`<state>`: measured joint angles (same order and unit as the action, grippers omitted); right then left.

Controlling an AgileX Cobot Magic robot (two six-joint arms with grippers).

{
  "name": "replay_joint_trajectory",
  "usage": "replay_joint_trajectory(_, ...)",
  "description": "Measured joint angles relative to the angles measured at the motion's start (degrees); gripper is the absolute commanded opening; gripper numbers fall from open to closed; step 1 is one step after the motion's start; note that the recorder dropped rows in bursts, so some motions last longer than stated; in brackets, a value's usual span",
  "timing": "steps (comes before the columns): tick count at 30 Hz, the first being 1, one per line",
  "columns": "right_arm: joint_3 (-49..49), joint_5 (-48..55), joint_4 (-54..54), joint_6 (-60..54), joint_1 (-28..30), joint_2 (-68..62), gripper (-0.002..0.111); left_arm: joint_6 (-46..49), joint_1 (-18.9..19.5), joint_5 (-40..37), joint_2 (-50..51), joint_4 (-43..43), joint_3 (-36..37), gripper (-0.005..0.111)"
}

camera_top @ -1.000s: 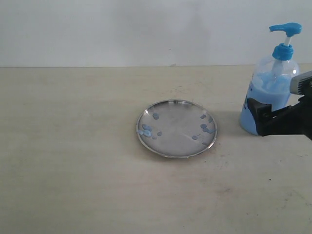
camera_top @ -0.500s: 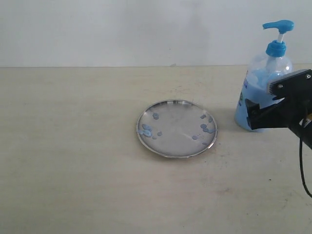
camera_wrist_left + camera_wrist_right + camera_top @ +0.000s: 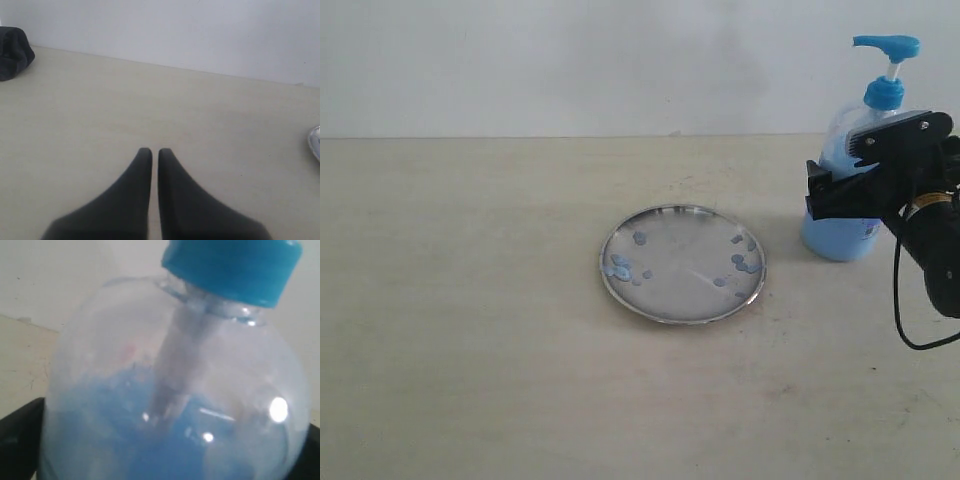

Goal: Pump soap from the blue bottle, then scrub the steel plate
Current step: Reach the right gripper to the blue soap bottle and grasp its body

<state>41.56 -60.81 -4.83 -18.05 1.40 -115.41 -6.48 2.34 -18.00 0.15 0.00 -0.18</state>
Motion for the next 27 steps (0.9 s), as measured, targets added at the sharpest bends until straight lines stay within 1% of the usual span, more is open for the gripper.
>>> replay_joint_trajectory(8,4.33,-0.37,-0.26,0.10,0.00,-6.21,0.104,0.00,0.00,0.00,0.00,0.00,0.00,0.004)
replay_joint_trajectory(14,4.96,-0.37,-0.26,0.10,0.00,-7.43,0.103,0.00,0.00,0.00,0.00,0.00,0.00,0.004)
replay_joint_trajectory(15,5.07,-0.37,-0.26,0.10,0.00,-7.43,0.102,0.00,0.00,0.00,0.00,0.00,0.00,0.004)
replay_joint_trajectory(17,5.17,-0.37,-0.51,0.10,0.00,-7.43,0.093,0.00,0.00,0.00,0.00,0.00,0.00,0.004)
replay_joint_trajectory(18,5.18,-0.37,-0.72,0.10,0.00,-7.43,0.085,0.00,0.00,0.00,0.00,0.00,0.00,0.004)
replay_joint_trajectory(20,5.18,-0.25,-0.88,0.10,-0.04,-7.43,0.066,0.00,0.00,0.00,0.00,0.00,0.00,0.004)
replay_joint_trajectory(25,5.18,0.01,-1.59,1.60,-0.16,-7.43,0.013,0.00,0.00,0.00,0.00,0.00,0.00,0.004)
replay_joint_trajectory(26,5.18,0.01,-1.67,1.88,-0.16,-7.43,0.005,0.00,0.00,0.00,0.00,0.00,0.00,0.004)
replay_joint_trajectory(27,5.18,0.01,-1.71,2.15,-0.16,-7.43,0.000,0.00,0.00,0.00,0.00,0.00,0.00,0.004)
